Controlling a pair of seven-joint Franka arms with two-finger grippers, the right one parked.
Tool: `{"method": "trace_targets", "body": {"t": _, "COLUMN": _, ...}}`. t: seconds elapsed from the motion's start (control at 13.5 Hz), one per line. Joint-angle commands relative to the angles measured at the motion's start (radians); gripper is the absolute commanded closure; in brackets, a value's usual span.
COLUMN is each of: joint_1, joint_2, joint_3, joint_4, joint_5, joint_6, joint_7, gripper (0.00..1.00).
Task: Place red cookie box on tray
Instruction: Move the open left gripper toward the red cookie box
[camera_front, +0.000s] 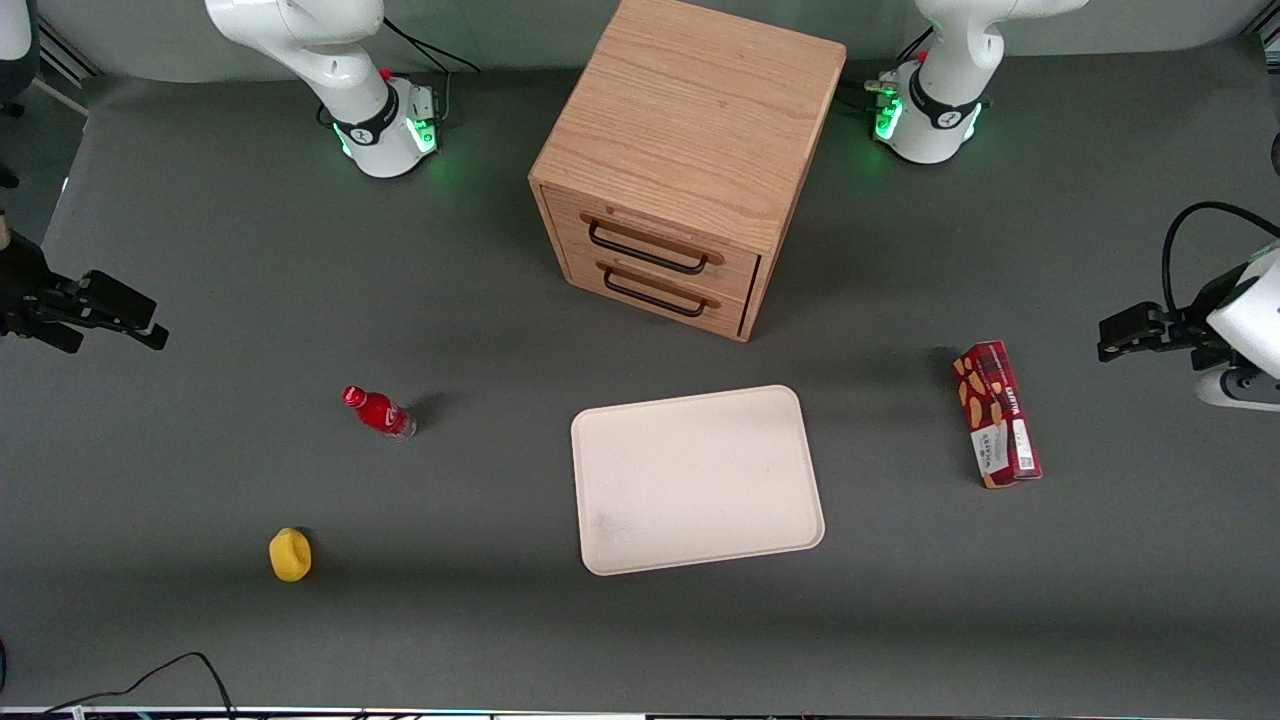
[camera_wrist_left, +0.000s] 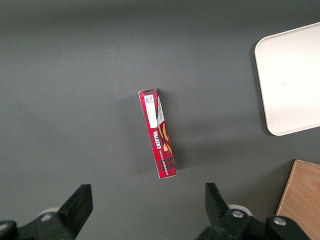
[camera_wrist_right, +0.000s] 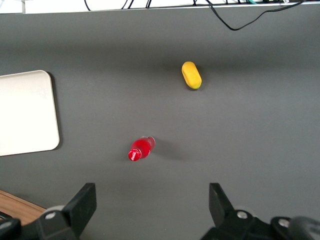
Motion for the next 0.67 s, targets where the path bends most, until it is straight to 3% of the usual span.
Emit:
{"method": "trace_targets", "body": {"t": 0.0, "joint_1": 0.001, "joint_2": 0.004, "joint_3": 0.000, "joint_4": -0.010, "joint_5": 0.012, "joint_6": -0.009, "joint_7": 0.003, "gripper": 0.00}}
{"method": "trace_targets", "body": {"t": 0.3, "joint_1": -0.002, "joint_2": 0.041, "joint_3": 0.000, "joint_4": -0.081, "joint_5": 0.012, "joint_6": 0.059, "joint_7": -0.003, "gripper": 0.00}}
{"method": "trace_targets", "body": {"t": 0.59, "joint_1": -0.013, "joint_2": 0.045, "joint_3": 0.000, "joint_4": -0.316, "joint_5": 0.012, "joint_6": 0.310, "joint_7": -0.092, "gripper": 0.00}}
